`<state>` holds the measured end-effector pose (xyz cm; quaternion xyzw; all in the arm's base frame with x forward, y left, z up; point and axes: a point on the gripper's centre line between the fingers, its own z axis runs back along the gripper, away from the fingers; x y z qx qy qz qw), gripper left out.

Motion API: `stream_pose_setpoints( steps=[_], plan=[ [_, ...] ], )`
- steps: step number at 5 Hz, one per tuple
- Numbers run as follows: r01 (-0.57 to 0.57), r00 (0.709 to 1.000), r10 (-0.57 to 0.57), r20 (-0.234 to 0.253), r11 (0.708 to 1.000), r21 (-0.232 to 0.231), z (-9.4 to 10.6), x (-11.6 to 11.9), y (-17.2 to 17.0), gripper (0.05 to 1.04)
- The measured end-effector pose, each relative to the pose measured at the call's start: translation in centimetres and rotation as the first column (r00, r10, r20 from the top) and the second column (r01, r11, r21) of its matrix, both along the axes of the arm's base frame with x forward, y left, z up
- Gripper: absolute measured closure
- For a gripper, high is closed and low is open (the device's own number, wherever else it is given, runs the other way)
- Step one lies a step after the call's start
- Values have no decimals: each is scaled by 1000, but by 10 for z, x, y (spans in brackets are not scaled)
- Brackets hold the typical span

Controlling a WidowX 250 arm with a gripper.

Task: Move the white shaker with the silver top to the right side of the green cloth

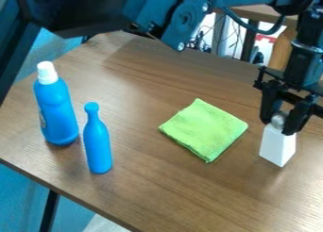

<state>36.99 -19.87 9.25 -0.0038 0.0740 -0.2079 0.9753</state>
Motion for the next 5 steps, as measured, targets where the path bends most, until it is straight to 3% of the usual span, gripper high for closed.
stream_pose_setpoints(
  steps=[1,2,3,4,5],
  plan=[
    [-15,1000,15,-26,1000,14,-8,-1,2,545],
    [-25,999,25,-29,1000,10,-10,-2,1,472],
    [-43,999,44,-27,999,15,-18,-3,2,164],
    [-67,998,67,-19,998,13,-18,-3,1,73],
    [-82,996,82,28,996,-21,3,-1,0,77]
  ],
)
